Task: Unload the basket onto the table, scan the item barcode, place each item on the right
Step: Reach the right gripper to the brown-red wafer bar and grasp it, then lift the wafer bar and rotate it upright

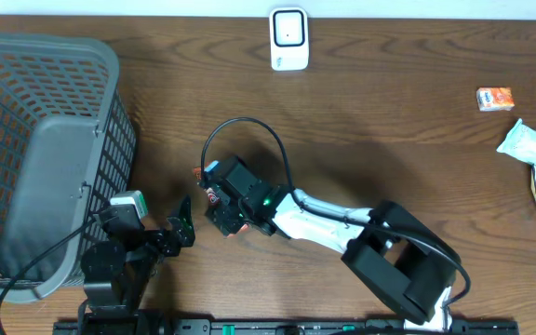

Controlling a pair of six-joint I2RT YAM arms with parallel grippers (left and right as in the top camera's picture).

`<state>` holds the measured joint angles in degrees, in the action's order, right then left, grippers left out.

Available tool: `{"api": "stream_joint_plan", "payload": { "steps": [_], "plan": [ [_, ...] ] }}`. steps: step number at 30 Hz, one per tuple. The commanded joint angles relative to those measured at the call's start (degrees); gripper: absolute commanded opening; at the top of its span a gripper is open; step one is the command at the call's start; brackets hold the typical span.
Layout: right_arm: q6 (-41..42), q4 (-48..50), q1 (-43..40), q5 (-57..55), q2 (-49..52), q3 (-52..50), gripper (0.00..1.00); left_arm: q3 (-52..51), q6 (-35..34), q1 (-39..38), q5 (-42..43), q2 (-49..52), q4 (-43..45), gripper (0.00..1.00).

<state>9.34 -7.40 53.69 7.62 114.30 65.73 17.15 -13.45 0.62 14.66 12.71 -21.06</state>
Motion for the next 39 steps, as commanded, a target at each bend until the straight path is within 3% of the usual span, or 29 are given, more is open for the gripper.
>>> {"api": "stream_joint_plan", "payload": {
  "steps": [1,7,11,13,16,27,34,39],
  "plan": [
    [0.5,0.0,-0.8,-1.3,2.2,-1.0,0.51,-0.2,0.8,-0.1,-0.3,-0.2,0.1,0.98],
    [1.3,0.4,-1.1,-2.4,2.5,-1.0,0.42,-0.2,0.8,-0.1,-0.3,-0.2,0.1,0.98],
    [5.4,-0.1,-1.5,-7.8,2.6,-0.9,0.02,-0.2,0.8,-0.1,-0.4,-0.2,0.1,0.98],
    [8.4,-1.4,-2.9,-7.0,2.4,-0.5,0.01,-0.2,0.8,-0.1,-0.3,-0.2,0.1,0.98],
    [11.7,-6.1,-8.3,4.3,1.4,1.2,0.01,-0.2,0.8,-0.1,-0.3,-0.2,0.1,0.98],
    [11.2,-25.3,-32.2,58.6,0.0,3.9,0.01,-0.2,0.8,-0.1,-0.3,-0.2,0.1,0.98],
    [12.6,-35.5,-37.5,75.3,0.0,3.9,0.02,-0.2,0.8,-0.1,-0.3,-0.2,0.1,0.98],
    [15.8,-47.8,-38.8,78.5,0.0,3.9,0.02,-0.2,0.8,-0.1,-0.3,-0.2,0.1,0.97]
  ]
}}
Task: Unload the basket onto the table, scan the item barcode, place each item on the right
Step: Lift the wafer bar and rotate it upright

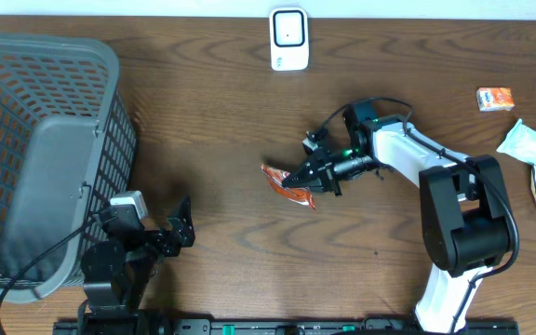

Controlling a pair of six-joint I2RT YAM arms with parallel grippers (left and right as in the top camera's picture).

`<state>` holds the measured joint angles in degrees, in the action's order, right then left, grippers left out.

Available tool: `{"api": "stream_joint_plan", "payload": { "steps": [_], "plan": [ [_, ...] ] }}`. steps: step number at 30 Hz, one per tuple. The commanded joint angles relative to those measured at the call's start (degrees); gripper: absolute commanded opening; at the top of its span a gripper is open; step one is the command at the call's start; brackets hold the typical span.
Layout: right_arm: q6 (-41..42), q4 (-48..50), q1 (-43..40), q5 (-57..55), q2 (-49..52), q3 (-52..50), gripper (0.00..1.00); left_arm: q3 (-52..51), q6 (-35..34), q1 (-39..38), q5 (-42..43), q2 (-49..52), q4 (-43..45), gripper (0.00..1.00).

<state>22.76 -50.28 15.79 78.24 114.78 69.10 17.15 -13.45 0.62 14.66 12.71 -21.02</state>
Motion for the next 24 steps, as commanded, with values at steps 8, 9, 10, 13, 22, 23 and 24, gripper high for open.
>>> {"api": "stream_joint_plan", "payload": {
  "steps": [8,9,10,13,22,23,24],
  "plan": [
    [3.8,-28.1,-1.2,7.8,-0.5,0.5,0.01,-0.2,0.8,-0.1,-0.3,-0.2,0.0,0.98],
    [3.8,-31.0,-1.2,7.6,-0.5,0.5,0.01,-0.2,0.8,-0.1,-0.3,-0.2,0.0,0.98],
    [3.8,-33.4,-1.2,7.3,-0.5,0.5,0.01,-0.2,0.8,-0.1,-0.3,-0.2,0.0,0.98],
    [3.7,-42.8,-1.2,2.8,-0.5,0.5,0.01,-0.2,0.8,-0.1,-0.3,-0.2,0.0,0.98],
    [1.8,-47.3,-1.2,-0.8,-0.5,0.5,0.01,-0.2,0.8,-0.1,-0.3,-0.2,0.0,0.98],
    [1.8,-47.3,-1.2,-0.8,-0.5,0.5,0.01,-0.2,0.8,-0.1,-0.3,-0.2,0.0,0.98],
    [1.8,-47.3,-1.2,-0.8,-0.5,0.5,0.01,-0.2,0.8,-0.1,-0.3,-0.2,0.0,0.98]
  ]
}}
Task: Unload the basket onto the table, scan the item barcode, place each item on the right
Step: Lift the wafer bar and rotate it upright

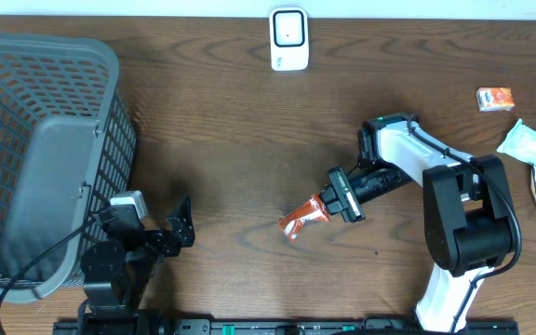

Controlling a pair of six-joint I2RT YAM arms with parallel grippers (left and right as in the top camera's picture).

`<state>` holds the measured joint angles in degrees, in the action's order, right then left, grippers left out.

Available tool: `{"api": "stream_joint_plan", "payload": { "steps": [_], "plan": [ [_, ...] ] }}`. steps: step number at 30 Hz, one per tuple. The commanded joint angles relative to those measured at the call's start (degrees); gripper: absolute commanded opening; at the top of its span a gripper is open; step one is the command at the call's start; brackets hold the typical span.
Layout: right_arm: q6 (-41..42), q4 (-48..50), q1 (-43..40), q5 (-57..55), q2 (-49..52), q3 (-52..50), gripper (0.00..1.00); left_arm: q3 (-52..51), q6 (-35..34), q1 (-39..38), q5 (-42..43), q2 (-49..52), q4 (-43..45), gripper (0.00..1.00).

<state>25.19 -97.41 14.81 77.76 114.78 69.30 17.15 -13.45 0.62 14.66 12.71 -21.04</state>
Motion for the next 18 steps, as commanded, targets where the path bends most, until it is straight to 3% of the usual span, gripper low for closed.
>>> {"api": "stream_joint_plan", "payload": {
  "steps": [1,12,18],
  "plan": [
    [-0.6,-0.1,-0.2,-0.6,-0.6,0.3,0.01,-0.2,0.8,-0.1,-0.3,-0.2,0.1,0.98],
    [4.0,-0.1,-0.2,0.9,-0.5,0.3,0.01,-0.2,0.8,-0.1,-0.3,-0.2,0.0,0.98],
    [12.7,0.1,-0.2,6.6,-0.5,0.3,0.02,-0.2,0.8,-0.1,-0.3,-0.2,0.1,0.98]
  ]
}}
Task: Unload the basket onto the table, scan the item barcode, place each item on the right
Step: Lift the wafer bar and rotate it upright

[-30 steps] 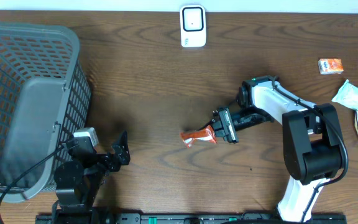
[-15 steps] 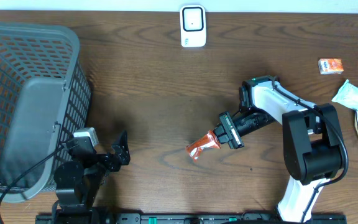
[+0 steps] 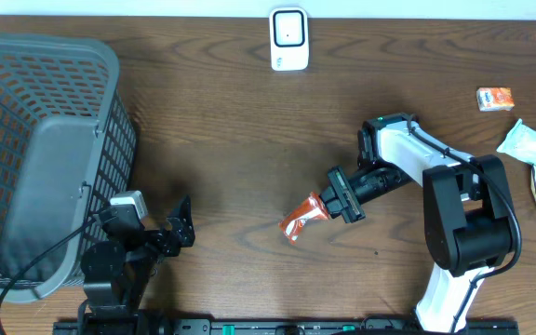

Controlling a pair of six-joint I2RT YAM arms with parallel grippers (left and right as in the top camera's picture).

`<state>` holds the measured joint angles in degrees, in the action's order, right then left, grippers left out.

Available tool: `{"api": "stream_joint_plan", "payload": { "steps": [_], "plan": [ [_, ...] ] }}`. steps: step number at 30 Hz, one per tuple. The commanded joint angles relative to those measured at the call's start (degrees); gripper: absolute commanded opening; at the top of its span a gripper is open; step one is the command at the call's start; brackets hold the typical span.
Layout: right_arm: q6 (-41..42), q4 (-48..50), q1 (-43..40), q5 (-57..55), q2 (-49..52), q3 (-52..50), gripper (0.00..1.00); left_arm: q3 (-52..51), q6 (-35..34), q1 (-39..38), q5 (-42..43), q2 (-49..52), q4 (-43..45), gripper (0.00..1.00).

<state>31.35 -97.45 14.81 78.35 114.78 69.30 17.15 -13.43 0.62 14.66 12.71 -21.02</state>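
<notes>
An orange-red snack packet (image 3: 301,220) hangs near the middle of the table, pinched at its upper right end by my right gripper (image 3: 326,204), which is shut on it. The white barcode scanner (image 3: 288,39) stands at the far edge, well beyond the packet. My left gripper (image 3: 183,226) rests low at the front left, its fingers apart and empty.
A grey mesh basket (image 3: 40,149) fills the left side. At the right edge lie a small orange packet (image 3: 495,99), a white wipes pack (image 3: 531,144) and another pale packet.
The right gripper and the orange-red packet stand almost where they were, shifted very slightly. The left arm has not moved.
The right gripper was first reaching far left, down on the packet near the left gripper. Then it held the packet near the table's middle, pointing left. Later the arm had folded back with the packet hanging lower, and there it stays now.
</notes>
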Motion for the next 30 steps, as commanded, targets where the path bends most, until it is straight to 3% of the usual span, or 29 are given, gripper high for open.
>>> {"api": "stream_joint_plan", "payload": {
  "steps": [1,9,18,21,26,30],
  "plan": [
    [7.7,0.3,-0.2,7.6,-0.5,0.3,0.02,-0.2,0.7,-0.1,-0.3,-0.2,0.0,0.98],
    [28.0,8.8,-0.6,10.7,-0.5,0.3,0.01,-0.2,0.7,-0.1,-0.3,-0.2,0.0,0.98],
    [63.8,31.9,-2.0,3.6,-0.5,0.3,0.01,-0.2,0.7,-0.1,-0.3,-0.2,0.0,0.98],
    [72.3,39.1,-3.0,-0.9,-0.5,0.3,0.02,-0.2,0.7,-0.1,-0.3,-0.2,0.0,0.98],
    [71.0,41.6,-3.6,-1.3,-0.5,0.3,0.02,-0.2,0.7,-0.1,-0.3,-0.2,0.0,0.98],
    [51.6,41.5,-3.5,-1.5,-0.5,0.3,0.02,-0.2,0.7,-0.1,-0.3,-0.2,0.0,0.98]
  ]
}}
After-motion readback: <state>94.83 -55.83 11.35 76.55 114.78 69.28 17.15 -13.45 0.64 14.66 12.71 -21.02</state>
